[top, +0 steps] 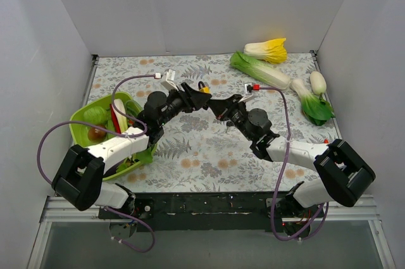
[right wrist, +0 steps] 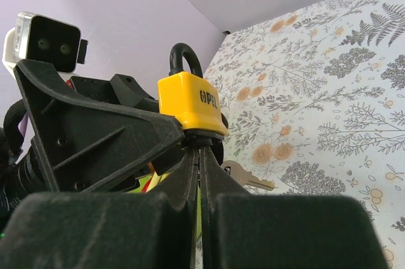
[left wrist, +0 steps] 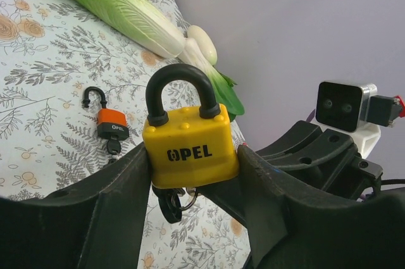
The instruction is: Unlock with the key
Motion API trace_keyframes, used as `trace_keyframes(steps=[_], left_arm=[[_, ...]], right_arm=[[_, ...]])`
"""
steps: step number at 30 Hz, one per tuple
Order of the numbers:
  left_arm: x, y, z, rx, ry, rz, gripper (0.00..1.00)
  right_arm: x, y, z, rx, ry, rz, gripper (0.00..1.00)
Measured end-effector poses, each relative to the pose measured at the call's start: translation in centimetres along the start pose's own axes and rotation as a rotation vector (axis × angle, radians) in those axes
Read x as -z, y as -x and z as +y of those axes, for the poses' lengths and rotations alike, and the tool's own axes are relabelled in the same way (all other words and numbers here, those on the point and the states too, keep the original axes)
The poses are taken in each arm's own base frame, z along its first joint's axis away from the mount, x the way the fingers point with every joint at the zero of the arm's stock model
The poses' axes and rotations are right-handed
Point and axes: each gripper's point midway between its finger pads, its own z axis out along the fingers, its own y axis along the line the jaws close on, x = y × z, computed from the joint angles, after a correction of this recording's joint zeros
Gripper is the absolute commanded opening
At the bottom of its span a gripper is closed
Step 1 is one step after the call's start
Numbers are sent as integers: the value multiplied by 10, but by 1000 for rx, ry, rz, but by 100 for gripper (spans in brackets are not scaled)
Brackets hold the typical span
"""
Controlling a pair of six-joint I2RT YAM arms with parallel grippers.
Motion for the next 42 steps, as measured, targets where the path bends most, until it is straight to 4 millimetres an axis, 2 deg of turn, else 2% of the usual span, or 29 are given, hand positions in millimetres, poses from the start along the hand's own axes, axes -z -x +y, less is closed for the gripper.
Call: trace_keyframes(steps=[24, 32, 34, 36, 39, 42], left_arm=[[9, -3, -21, -59, -110, -18, 0], [11, -3, -29, -87, -147, -25, 0], [13, -6, -31, -95, -158, -11, 0], [20, -23, -43, -92, -217, 55, 0], [35, -54, -81, -97, -366, 170, 0], [47, -62, -102, -113, -454, 209, 0]], right_arm=[[14, 7, 10, -147, 79, -17, 1], [16, 15, 13, -205, 103, -38, 1], [15, 26, 11, -224, 98, -82, 1], [13, 42, -2, -231, 61, -145, 1], [10, 50, -27, -231, -24, -190, 1], [9, 51, -39, -229, -70, -202, 1]])
